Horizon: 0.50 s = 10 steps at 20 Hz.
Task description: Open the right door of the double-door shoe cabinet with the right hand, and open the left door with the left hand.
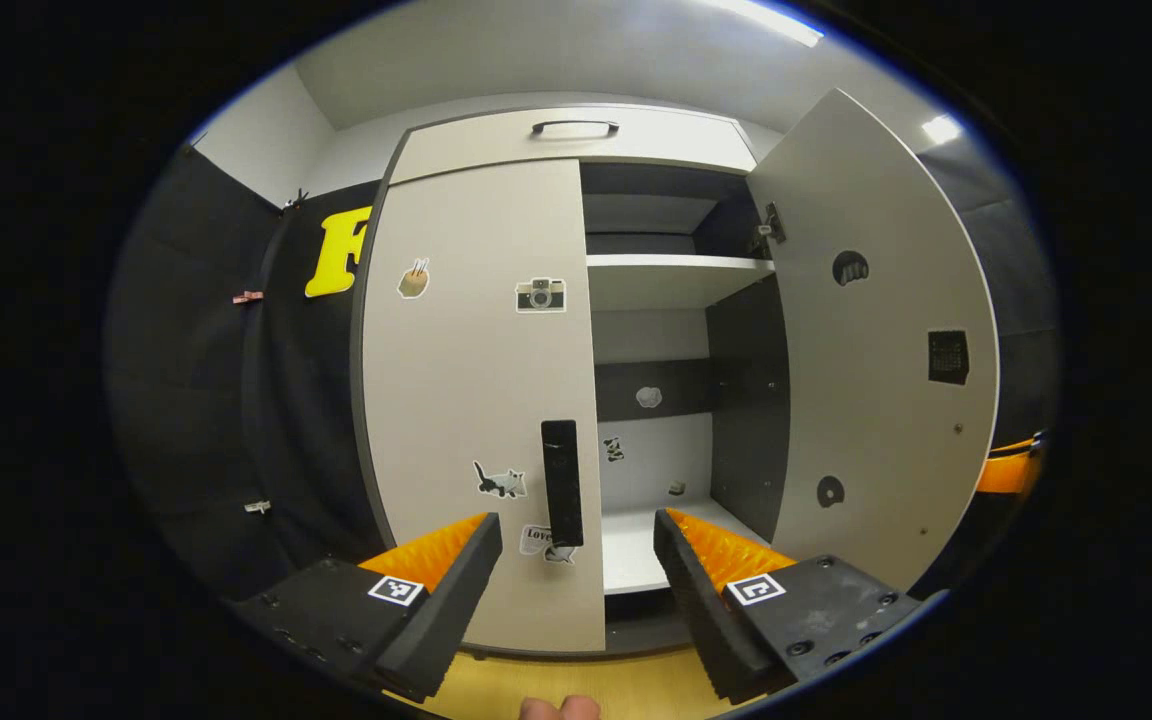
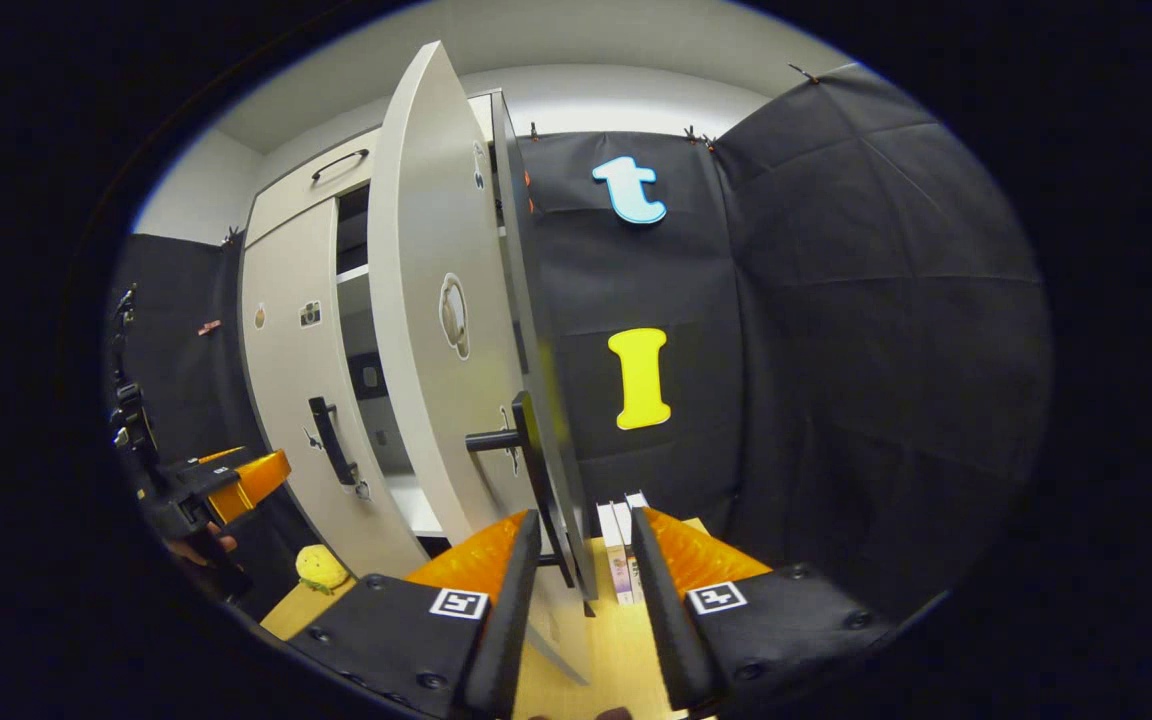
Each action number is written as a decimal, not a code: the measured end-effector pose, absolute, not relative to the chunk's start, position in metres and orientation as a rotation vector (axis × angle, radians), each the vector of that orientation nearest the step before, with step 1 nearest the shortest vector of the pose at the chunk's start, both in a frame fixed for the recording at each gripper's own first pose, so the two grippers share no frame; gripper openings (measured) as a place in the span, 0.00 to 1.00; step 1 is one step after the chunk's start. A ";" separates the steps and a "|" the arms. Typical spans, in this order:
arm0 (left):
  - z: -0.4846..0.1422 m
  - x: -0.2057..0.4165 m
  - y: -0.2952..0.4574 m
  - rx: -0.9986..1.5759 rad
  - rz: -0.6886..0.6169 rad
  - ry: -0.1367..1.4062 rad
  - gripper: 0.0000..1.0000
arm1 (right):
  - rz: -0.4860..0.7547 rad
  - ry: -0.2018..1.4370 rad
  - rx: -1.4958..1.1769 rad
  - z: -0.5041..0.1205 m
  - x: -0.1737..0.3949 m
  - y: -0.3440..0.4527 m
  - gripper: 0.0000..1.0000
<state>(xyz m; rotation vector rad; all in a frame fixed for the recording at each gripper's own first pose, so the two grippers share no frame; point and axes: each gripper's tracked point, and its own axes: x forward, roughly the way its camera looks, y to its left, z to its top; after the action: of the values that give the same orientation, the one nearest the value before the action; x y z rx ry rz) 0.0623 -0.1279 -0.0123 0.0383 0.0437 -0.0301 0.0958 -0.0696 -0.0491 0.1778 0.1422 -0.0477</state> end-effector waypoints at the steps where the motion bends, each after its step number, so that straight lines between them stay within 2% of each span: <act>1: -0.013 0.068 -0.128 0.040 -0.030 0.043 0.94 | -0.057 0.128 0.170 -0.046 0.092 -0.072 0.74; 3: -0.017 0.080 -0.127 0.036 -0.030 0.049 0.94 | -0.096 0.092 0.153 -0.039 0.089 -0.081 0.99; 10: -0.033 0.135 -0.121 0.042 -0.011 0.051 0.94 | -0.091 0.053 0.113 -0.034 0.073 -0.072 0.98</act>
<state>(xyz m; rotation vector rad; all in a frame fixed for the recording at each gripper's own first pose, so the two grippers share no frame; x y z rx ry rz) 0.1351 -0.1212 -0.0328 0.0419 0.0506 -0.0110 0.0730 -0.0724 -0.0343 0.1127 0.0530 -0.0912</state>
